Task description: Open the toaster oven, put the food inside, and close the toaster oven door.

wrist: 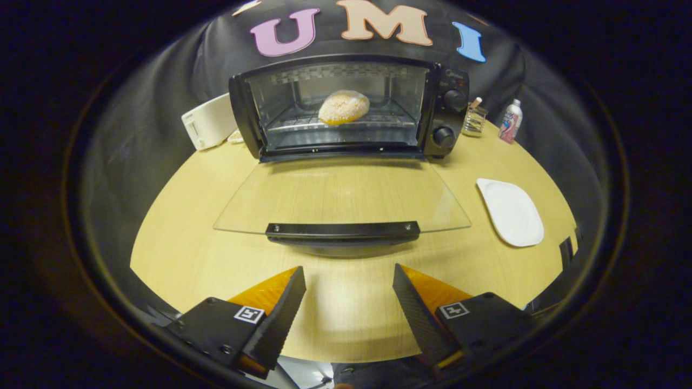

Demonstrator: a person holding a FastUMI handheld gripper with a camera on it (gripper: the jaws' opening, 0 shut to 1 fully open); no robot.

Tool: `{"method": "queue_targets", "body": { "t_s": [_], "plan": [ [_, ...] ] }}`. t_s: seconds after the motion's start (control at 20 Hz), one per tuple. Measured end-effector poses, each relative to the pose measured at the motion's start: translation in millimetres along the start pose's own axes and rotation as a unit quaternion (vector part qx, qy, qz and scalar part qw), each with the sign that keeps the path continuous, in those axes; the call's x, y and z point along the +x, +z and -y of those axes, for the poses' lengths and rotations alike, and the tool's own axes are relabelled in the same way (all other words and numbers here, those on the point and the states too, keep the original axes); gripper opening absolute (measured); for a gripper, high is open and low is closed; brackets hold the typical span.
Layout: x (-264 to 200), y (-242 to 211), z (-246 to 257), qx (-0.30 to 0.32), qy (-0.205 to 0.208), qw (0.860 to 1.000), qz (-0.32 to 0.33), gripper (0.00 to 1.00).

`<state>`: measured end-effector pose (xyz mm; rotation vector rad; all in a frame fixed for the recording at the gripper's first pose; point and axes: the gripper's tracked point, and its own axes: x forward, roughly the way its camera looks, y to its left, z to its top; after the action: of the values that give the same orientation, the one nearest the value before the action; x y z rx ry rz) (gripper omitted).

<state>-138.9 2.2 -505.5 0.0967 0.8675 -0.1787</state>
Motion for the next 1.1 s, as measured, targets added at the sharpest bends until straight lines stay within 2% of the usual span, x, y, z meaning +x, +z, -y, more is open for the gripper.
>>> {"method": "queue_targets", "body": {
  "t_s": [0.6,1.1],
  "plan": [
    [21.8,14.1,-1.4,-0.006,0.005,1.000,0.005,0.99],
    [-5.4,53.7,-3.0,-0.018,0.005,0.998,0.060,0.99]
  ]
}}
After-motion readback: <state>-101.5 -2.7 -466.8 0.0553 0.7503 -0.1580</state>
